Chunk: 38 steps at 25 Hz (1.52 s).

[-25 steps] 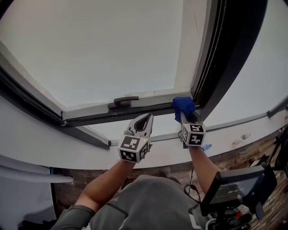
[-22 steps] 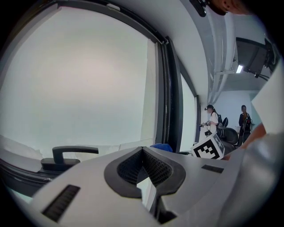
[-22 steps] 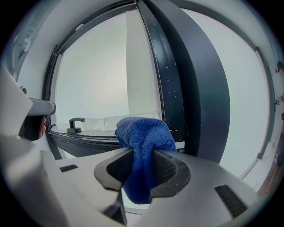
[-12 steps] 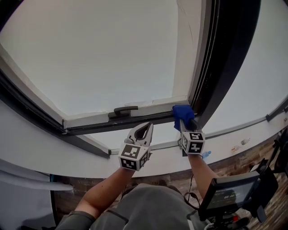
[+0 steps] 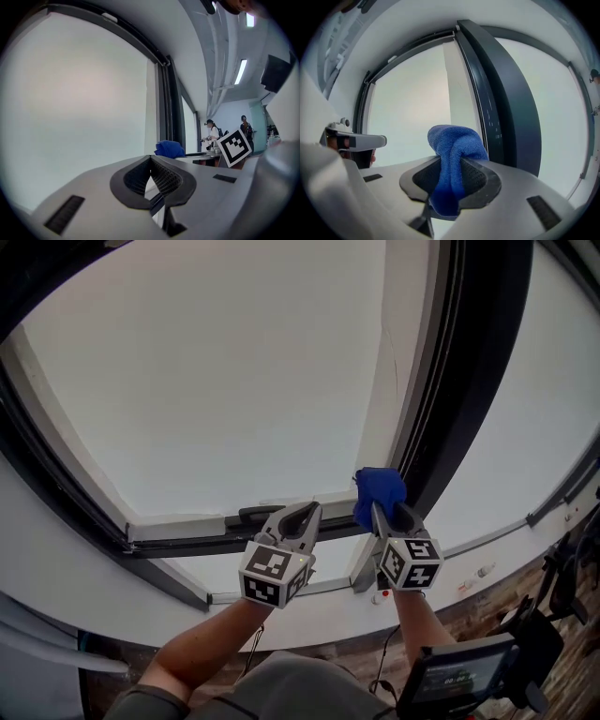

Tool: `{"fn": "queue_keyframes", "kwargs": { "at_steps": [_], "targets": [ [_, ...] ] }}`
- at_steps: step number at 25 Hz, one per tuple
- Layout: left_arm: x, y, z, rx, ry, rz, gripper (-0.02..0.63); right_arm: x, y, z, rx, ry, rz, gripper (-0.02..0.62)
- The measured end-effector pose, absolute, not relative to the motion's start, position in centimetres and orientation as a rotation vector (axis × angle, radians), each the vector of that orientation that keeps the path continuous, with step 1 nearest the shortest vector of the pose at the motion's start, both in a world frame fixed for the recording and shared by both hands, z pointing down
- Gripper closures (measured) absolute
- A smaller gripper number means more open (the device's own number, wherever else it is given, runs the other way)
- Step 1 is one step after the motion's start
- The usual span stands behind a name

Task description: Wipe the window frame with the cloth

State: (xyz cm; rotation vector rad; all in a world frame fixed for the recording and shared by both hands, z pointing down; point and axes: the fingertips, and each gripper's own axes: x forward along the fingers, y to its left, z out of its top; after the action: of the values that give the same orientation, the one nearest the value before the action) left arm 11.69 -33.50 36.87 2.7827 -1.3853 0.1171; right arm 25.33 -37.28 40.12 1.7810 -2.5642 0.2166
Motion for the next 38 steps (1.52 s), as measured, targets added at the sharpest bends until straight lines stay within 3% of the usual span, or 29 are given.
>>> {"fn": "queue_keyframes", "kwargs": {
  "at_steps": [12,20,30,38],
  "targets": [
    [16.1,-32.4,14.1,3.038,-1.228,-0.135,0.598,26.3,-34.8,13.7,1.807,-2.736,-0.235,0.471],
    [18.0,-33.0,4.3,3.109,-1.225,-0.199,0.598,29.9,-34.7,0.1,1.961,-2.791,-0.407,0.471],
    [18.6,-33.8,-0.9,3.176,-1.216,-0.263,0.598,31.6,-35.5,-8.6,2.057,-2.776,-0.576,0.471],
    [17.8,-35.1,1.0,3.156,-1.220,-0.235,0.598,32.4,-37.5,-7.6,2.085,-2.775,-0.497,0.471]
  ]
}}
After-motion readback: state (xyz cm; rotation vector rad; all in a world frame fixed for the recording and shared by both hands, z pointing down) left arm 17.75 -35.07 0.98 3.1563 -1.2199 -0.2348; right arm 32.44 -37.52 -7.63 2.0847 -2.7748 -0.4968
